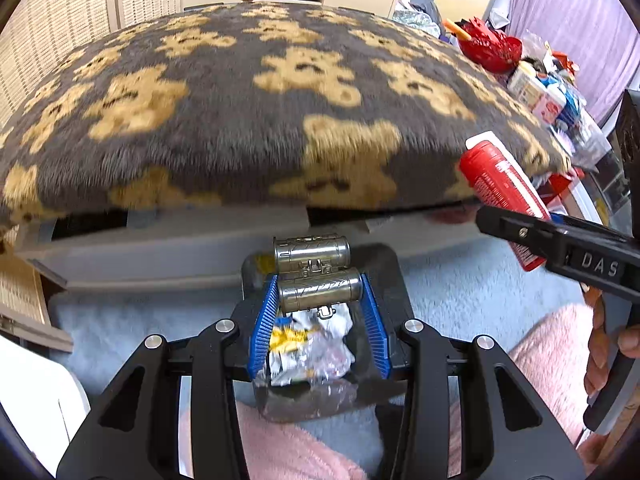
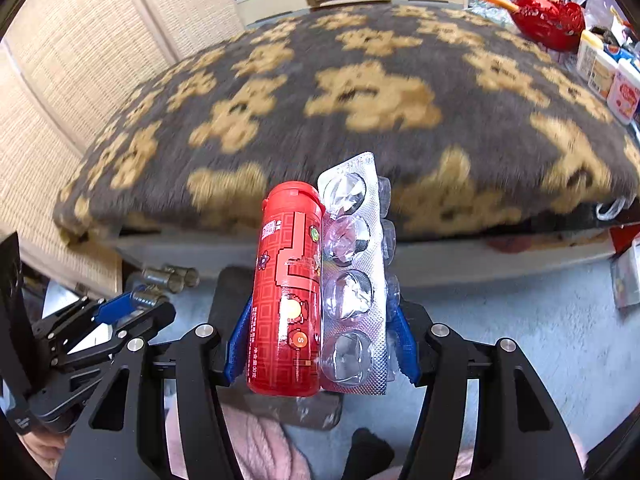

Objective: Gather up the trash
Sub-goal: 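Lower all held items over the metal bin and open both tools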

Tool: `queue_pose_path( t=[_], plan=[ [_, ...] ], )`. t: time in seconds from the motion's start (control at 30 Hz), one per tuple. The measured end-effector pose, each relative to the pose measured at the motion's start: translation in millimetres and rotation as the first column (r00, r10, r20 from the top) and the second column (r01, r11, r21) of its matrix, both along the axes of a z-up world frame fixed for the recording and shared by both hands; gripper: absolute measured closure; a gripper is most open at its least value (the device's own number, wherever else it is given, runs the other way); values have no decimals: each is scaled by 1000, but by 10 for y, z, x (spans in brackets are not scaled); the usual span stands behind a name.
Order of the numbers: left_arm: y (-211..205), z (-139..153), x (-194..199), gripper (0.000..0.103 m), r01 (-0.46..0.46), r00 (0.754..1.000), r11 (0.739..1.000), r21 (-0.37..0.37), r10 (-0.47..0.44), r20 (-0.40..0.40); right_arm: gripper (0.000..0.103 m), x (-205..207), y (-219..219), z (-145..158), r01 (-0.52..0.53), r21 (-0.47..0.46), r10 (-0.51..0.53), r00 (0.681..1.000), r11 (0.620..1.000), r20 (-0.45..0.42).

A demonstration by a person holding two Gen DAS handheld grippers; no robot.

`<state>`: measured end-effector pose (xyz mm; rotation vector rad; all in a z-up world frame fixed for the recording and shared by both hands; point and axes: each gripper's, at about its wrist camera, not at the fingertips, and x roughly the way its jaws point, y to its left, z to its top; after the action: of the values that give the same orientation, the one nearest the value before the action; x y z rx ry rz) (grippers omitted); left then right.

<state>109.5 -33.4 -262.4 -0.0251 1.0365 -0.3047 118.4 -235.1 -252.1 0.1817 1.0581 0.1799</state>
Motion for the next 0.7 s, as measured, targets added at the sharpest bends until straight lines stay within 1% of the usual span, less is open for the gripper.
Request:
queue_pose_path(
  t=[0.23,0.4,0.53,0.6,0.7],
  plan=[
    [9,-243,-290,64,8,999,1000,13,-8,-47,43,-211,183,-307,-28,3,28,998,1000,-62],
    [5,-471,-416,64,15,996,1000,18,-14,-89,43,-246,225,-591,-11,30,14,993,999,-119],
    [18,-673,-427,64,16,991,1000,0,-16,-136,42,-235,232,-771,25,45,-18,990,999,-140],
    [17,-771,-393,64,17,986,1000,-13,-19,-165,42,-232,226,-869,46,66,-36,989,997,-143],
    [-7,-859,-357,64,26,983,1000,-17,-29,-180,41,-195,270,-974,46,66,-36,987,997,-157]
  ],
)
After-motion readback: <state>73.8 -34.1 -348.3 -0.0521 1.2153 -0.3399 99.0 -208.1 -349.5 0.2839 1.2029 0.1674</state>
